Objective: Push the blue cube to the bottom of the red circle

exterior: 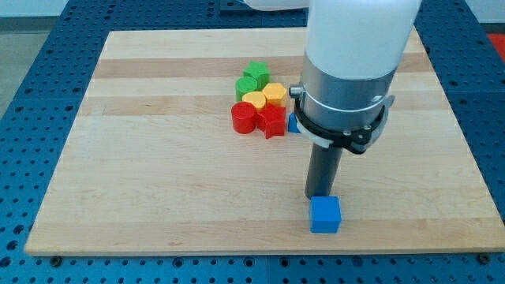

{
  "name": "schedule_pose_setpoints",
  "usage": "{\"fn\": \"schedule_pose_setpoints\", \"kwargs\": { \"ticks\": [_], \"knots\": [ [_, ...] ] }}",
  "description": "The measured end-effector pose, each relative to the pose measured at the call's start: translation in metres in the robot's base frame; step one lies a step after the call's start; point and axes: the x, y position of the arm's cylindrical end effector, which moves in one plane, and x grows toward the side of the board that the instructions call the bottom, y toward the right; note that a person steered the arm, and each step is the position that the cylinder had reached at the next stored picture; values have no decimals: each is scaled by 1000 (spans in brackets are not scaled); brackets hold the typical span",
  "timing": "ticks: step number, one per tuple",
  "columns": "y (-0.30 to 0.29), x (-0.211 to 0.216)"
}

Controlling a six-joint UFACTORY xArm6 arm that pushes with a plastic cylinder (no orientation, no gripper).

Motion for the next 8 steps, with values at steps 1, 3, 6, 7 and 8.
{"fn": "schedule_pose_setpoints", "kwargs": {
  "ticks": [1,3,6,7,8],
  "knots": [
    [0,-17],
    [86,43],
    [49,69],
    [19,60],
    [-12,11]
  ]
}}
